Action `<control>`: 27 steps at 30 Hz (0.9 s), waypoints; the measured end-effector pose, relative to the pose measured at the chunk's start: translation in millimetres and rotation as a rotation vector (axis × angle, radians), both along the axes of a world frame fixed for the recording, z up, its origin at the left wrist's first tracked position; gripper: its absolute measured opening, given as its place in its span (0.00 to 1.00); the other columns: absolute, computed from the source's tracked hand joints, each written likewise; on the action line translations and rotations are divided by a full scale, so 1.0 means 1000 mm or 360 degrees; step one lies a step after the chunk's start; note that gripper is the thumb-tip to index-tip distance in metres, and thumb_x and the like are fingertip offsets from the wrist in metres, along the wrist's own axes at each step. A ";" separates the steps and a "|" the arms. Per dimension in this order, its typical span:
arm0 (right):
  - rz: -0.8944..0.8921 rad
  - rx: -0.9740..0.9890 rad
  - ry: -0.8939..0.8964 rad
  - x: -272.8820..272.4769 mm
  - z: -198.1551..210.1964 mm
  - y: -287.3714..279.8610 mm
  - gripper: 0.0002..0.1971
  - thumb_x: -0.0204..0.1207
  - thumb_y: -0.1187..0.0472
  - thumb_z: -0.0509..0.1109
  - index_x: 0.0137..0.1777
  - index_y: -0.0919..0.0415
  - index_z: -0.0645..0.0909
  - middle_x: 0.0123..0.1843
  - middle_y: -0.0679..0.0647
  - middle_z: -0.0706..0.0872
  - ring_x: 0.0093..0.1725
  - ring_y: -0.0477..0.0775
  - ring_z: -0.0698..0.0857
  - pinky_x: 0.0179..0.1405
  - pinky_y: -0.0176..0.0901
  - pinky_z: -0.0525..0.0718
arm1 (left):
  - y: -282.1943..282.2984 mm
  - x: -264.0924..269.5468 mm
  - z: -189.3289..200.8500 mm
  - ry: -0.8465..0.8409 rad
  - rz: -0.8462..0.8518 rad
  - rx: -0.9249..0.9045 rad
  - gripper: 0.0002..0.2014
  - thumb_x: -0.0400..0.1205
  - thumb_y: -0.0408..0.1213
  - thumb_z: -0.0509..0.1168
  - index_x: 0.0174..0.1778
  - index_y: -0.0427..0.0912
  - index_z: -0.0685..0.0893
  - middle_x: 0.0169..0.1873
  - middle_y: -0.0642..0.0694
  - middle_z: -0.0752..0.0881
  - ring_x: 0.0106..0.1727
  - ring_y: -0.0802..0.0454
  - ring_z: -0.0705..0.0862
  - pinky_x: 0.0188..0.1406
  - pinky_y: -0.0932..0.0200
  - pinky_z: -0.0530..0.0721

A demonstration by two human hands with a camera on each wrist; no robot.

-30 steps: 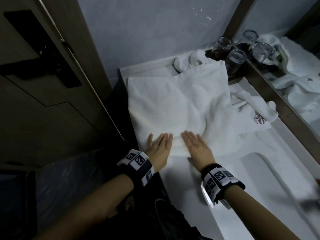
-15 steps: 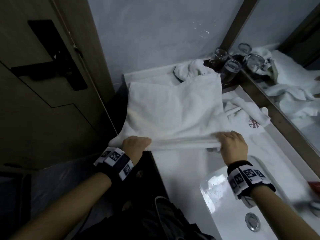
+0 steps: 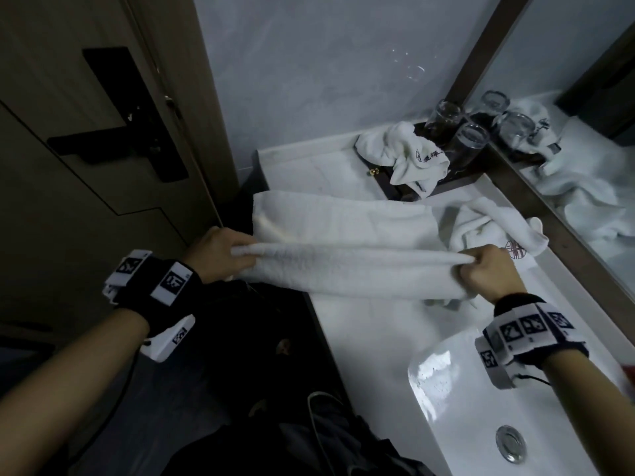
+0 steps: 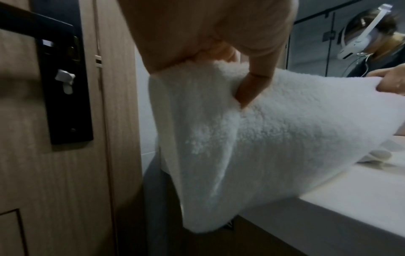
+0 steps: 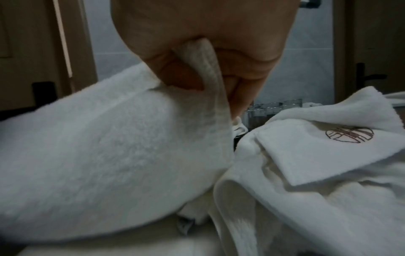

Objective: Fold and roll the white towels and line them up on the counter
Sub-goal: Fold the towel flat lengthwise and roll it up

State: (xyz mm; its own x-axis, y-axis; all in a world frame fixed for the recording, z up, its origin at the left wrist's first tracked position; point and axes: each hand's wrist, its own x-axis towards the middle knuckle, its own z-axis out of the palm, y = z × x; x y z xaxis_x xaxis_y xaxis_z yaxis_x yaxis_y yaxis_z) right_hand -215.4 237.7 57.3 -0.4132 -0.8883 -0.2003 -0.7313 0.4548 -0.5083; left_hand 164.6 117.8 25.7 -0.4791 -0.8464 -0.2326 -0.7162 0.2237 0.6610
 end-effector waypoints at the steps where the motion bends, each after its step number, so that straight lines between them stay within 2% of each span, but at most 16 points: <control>1: -0.0053 -0.0095 -0.0079 -0.003 0.003 -0.004 0.08 0.54 0.60 0.57 0.17 0.51 0.71 0.20 0.54 0.74 0.26 0.55 0.72 0.26 0.41 0.66 | -0.006 0.000 0.001 0.0041 -0.0002 -0.0028 0.09 0.74 0.37 0.66 0.27 0.41 0.84 0.23 0.41 0.84 0.30 0.43 0.84 0.33 0.59 0.77; 3: -0.0128 -0.0184 -0.0141 -0.011 0.005 -0.013 0.08 0.63 0.62 0.60 0.26 0.56 0.78 0.28 0.59 0.80 0.34 0.59 0.77 0.32 0.42 0.70 | -0.021 -0.004 0.003 0.0025 0.0011 -0.0134 0.08 0.76 0.33 0.68 0.38 0.31 0.86 0.33 0.33 0.87 0.39 0.40 0.86 0.40 0.61 0.76; 5: -0.0124 -0.0198 -0.0070 -0.018 0.000 -0.026 0.09 0.72 0.69 0.62 0.46 0.62 0.83 0.41 0.65 0.85 0.46 0.64 0.81 0.44 0.46 0.75 | -0.038 -0.012 0.004 0.0071 0.0041 -0.0240 0.06 0.76 0.26 0.68 0.45 0.28 0.86 0.40 0.31 0.88 0.44 0.40 0.86 0.41 0.72 0.75; 6: -0.0132 -0.0206 -0.0014 -0.020 -0.004 -0.035 0.12 0.74 0.70 0.62 0.54 0.63 0.81 0.45 0.67 0.85 0.50 0.66 0.82 0.49 0.48 0.75 | -0.047 -0.017 0.004 0.0089 0.0021 -0.0306 0.07 0.76 0.25 0.67 0.48 0.28 0.86 0.42 0.32 0.88 0.45 0.41 0.85 0.42 0.77 0.74; 7: -0.0151 -0.0221 0.0031 -0.021 -0.007 -0.044 0.14 0.75 0.69 0.62 0.60 0.64 0.77 0.48 0.69 0.85 0.52 0.67 0.82 0.51 0.49 0.74 | -0.056 -0.022 0.003 0.0079 0.0016 -0.0336 0.08 0.77 0.25 0.66 0.50 0.28 0.85 0.43 0.34 0.88 0.48 0.42 0.85 0.46 0.76 0.74; 8: -0.0169 -0.0231 0.0069 -0.021 -0.010 -0.053 0.16 0.76 0.69 0.61 0.64 0.65 0.74 0.50 0.71 0.85 0.53 0.68 0.82 0.51 0.49 0.74 | -0.066 -0.027 0.001 0.0050 0.0018 -0.0325 0.09 0.78 0.27 0.65 0.53 0.29 0.85 0.45 0.35 0.87 0.50 0.42 0.84 0.53 0.67 0.78; 9: -0.0178 -0.0237 0.0111 -0.021 -0.013 -0.062 0.17 0.77 0.69 0.61 0.65 0.68 0.72 0.51 0.73 0.84 0.54 0.70 0.82 0.49 0.48 0.72 | -0.077 -0.032 -0.002 -0.0011 0.0022 -0.0282 0.10 0.80 0.29 0.64 0.55 0.31 0.84 0.48 0.34 0.87 0.52 0.40 0.84 0.57 0.54 0.80; 10: -0.0188 -0.0240 0.0154 -0.019 -0.016 -0.071 0.16 0.78 0.70 0.60 0.65 0.71 0.70 0.52 0.76 0.83 0.54 0.71 0.82 0.47 0.48 0.71 | -0.088 -0.038 -0.005 -0.0127 0.0027 -0.0236 0.11 0.81 0.32 0.62 0.57 0.33 0.82 0.50 0.33 0.86 0.53 0.37 0.84 0.58 0.47 0.80; 11: -0.0200 -0.0243 0.0187 -0.017 -0.019 -0.080 0.16 0.78 0.71 0.59 0.65 0.74 0.69 0.53 0.78 0.82 0.54 0.72 0.81 0.47 0.49 0.70 | -0.096 -0.044 -0.006 -0.0275 0.0027 -0.0216 0.12 0.82 0.34 0.60 0.59 0.36 0.81 0.52 0.32 0.86 0.54 0.35 0.83 0.58 0.45 0.80; 13: -0.0220 -0.0238 0.0222 -0.013 -0.029 -0.097 0.18 0.77 0.76 0.56 0.67 0.77 0.65 0.54 0.80 0.80 0.54 0.74 0.81 0.49 0.53 0.72 | -0.109 -0.055 -0.011 -0.0443 0.0005 -0.0270 0.12 0.83 0.33 0.59 0.61 0.37 0.79 0.55 0.31 0.84 0.55 0.34 0.82 0.56 0.47 0.78; 15: -0.0235 -0.0180 0.0249 -0.011 -0.041 -0.111 0.22 0.74 0.81 0.51 0.69 0.75 0.60 0.56 0.80 0.78 0.53 0.74 0.81 0.47 0.55 0.74 | -0.118 -0.067 -0.017 -0.0442 -0.0025 -0.0341 0.13 0.81 0.29 0.59 0.61 0.35 0.79 0.55 0.29 0.83 0.57 0.34 0.80 0.56 0.49 0.75; 18: -0.0111 0.0033 0.0375 -0.016 -0.061 -0.125 0.24 0.68 0.84 0.51 0.65 0.71 0.63 0.57 0.76 0.72 0.52 0.73 0.79 0.44 0.58 0.76 | -0.132 -0.081 -0.028 -0.0459 -0.0068 -0.0296 0.13 0.81 0.26 0.57 0.60 0.33 0.78 0.54 0.30 0.82 0.57 0.36 0.79 0.55 0.51 0.72; 22: -0.0058 0.0122 0.0475 -0.026 -0.077 -0.138 0.20 0.67 0.85 0.56 0.59 0.74 0.73 0.60 0.71 0.71 0.56 0.71 0.77 0.51 0.59 0.75 | -0.150 -0.090 -0.042 -0.0591 -0.0090 -0.0240 0.13 0.78 0.21 0.55 0.57 0.29 0.77 0.55 0.28 0.81 0.58 0.33 0.78 0.56 0.46 0.74; 24: -0.0078 0.0105 0.0471 -0.026 -0.082 -0.142 0.19 0.68 0.84 0.56 0.59 0.74 0.74 0.61 0.69 0.72 0.55 0.71 0.78 0.50 0.59 0.75 | -0.156 -0.091 -0.051 -0.0685 -0.0083 -0.0234 0.13 0.78 0.20 0.55 0.56 0.29 0.76 0.55 0.28 0.81 0.58 0.33 0.78 0.55 0.46 0.73; 27: -0.0075 0.0233 0.0340 -0.025 -0.089 -0.143 0.15 0.76 0.75 0.57 0.61 0.69 0.73 0.65 0.66 0.70 0.58 0.70 0.78 0.56 0.58 0.74 | -0.161 -0.090 -0.066 -0.0855 -0.0069 -0.0133 0.11 0.80 0.24 0.56 0.58 0.32 0.75 0.59 0.31 0.78 0.62 0.35 0.76 0.59 0.46 0.72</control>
State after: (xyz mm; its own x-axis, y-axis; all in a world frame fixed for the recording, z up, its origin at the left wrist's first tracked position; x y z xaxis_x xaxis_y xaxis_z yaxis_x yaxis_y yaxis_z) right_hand -240.0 94.7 -31.3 -0.5002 -0.8351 -0.2289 -0.7912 0.5481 -0.2711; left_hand 74.6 -42.7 -40.4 -0.3460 -0.8546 -0.3871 -0.9373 0.2963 0.1835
